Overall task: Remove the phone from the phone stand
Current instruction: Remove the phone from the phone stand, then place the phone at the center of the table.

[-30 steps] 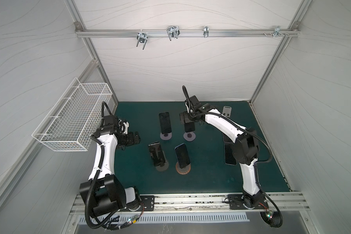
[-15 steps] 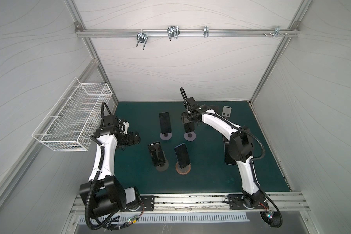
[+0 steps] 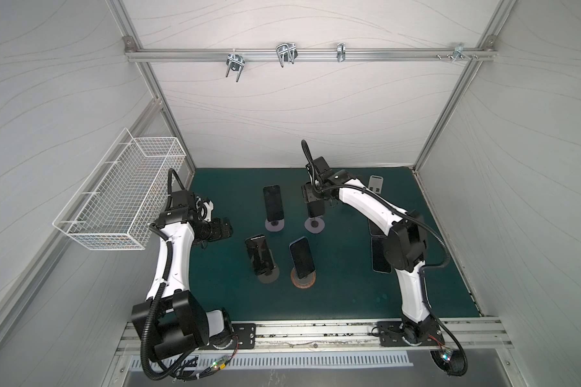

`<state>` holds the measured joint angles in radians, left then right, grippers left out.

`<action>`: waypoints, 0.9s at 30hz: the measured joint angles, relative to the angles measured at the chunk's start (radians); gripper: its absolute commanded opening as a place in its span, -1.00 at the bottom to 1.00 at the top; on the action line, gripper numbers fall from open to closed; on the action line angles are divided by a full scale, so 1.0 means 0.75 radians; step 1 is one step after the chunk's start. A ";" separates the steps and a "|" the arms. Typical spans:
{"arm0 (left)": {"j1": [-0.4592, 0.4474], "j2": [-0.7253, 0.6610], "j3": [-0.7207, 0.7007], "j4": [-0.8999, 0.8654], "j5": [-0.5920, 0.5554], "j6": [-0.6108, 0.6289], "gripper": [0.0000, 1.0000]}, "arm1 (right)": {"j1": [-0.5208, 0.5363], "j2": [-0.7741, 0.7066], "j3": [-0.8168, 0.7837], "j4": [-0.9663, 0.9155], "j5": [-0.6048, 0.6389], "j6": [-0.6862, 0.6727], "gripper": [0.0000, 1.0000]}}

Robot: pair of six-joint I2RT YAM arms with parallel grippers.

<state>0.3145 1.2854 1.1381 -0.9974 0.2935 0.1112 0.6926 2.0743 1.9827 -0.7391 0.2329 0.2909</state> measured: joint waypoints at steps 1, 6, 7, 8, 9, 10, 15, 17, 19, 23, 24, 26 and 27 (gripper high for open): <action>0.000 0.000 0.000 0.000 0.000 0.000 0.99 | 0.000 -0.035 0.000 -0.009 -0.003 -0.003 0.31; -0.001 0.000 0.000 0.000 0.003 0.000 0.99 | -0.014 -0.226 -0.038 -0.038 -0.012 -0.004 0.29; -0.001 0.000 0.000 0.001 0.004 0.000 0.99 | -0.023 -0.276 -0.070 -0.040 -0.019 -0.001 0.29; 0.000 0.000 0.000 0.001 0.005 0.000 0.99 | -0.037 -0.333 -0.115 -0.039 -0.027 0.001 0.29; -0.001 0.000 0.000 0.000 0.006 0.000 0.98 | -0.054 -0.382 -0.161 -0.040 -0.035 0.006 0.28; 0.000 0.000 0.000 0.001 0.008 0.000 0.98 | -0.076 -0.434 -0.215 -0.042 -0.039 0.009 0.28; 0.000 0.000 0.000 0.001 0.014 0.000 0.98 | -0.211 -0.632 -0.494 -0.042 -0.044 0.036 0.27; 0.000 0.000 0.000 0.000 0.017 -0.001 0.98 | -0.270 -0.682 -0.610 -0.041 -0.049 0.051 0.27; 0.000 0.000 0.000 0.001 0.018 0.000 0.98 | -0.312 -0.709 -0.707 -0.040 -0.052 0.069 0.27; 0.000 0.000 0.000 0.000 0.019 -0.001 0.98 | -0.348 -0.712 -0.843 -0.027 -0.066 0.092 0.28; 0.000 0.000 0.000 0.000 0.019 -0.001 0.98 | -0.350 -0.709 -0.861 -0.027 -0.069 0.096 0.27; -0.001 0.000 0.000 0.000 0.019 -0.001 0.98 | -0.350 -0.691 -0.882 -0.017 -0.073 0.108 0.27; 0.000 0.000 0.000 0.000 0.019 -0.001 0.98 | -0.350 -0.678 -0.884 -0.008 -0.075 0.111 0.27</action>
<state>0.3145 1.2854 1.1381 -0.9974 0.3077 0.1108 0.4301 1.5661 1.3197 -0.7452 0.1768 0.3744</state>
